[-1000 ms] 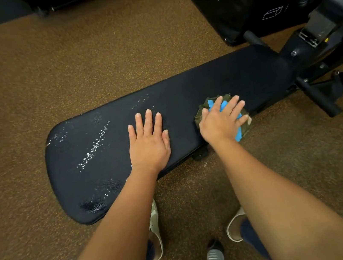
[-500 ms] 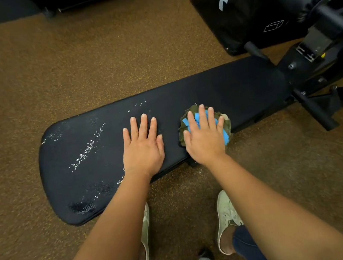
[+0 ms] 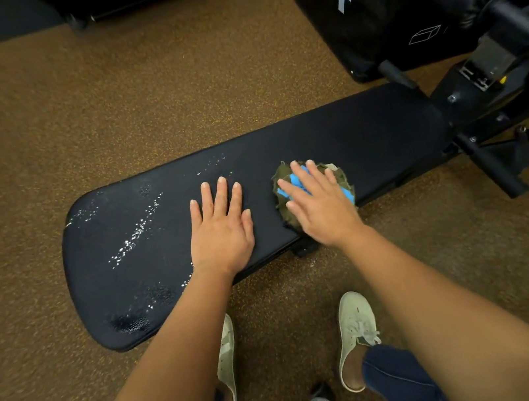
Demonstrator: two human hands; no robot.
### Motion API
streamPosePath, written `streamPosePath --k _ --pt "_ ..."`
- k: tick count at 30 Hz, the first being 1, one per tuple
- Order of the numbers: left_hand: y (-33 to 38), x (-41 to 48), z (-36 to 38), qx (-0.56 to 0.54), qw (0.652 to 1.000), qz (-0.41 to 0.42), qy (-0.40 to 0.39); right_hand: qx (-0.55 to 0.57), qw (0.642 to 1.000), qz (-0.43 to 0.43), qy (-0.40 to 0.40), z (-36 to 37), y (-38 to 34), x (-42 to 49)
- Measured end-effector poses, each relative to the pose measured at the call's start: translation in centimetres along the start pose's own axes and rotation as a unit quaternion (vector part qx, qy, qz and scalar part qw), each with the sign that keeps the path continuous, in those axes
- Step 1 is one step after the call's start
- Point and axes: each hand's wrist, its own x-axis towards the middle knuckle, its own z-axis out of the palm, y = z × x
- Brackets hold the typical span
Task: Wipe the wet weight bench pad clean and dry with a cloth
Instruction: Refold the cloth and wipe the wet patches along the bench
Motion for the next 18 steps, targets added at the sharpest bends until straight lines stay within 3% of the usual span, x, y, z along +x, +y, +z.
streamPosePath --k 5,7,11,13,16,18 --pt "0.1 0.0 -0.1 -0.002 1.000 -0.002 -0.003 0.030 0.981 0.190 -0.010 -0.5 -1.2 2.3" --pt "0.1 0.0 -0.1 -0.004 1.000 -0.001 0.000 0.026 0.989 0.146 0.002 -0.3 -2.8 2.4" --pt "0.0 0.0 -0.2 -0.007 1.000 0.000 -0.001 0.027 0.999 -0.043 0.017 -0.2 -1.7 1.2" --pt "-0.1 0.0 -0.3 -0.010 1.000 -0.004 -0.004 0.014 1.000 -0.009 0.013 -0.2 -0.5 1.6" --pt "-0.1 0.2 -0.6 -0.027 0.999 -0.019 -0.017 0.006 0.988 0.151 0.001 -0.3 -1.7 3.0" --pt "-0.1 0.4 -0.9 -0.029 0.999 -0.025 -0.022 0.010 0.988 0.152 -0.002 -0.3 -3.6 3.5"
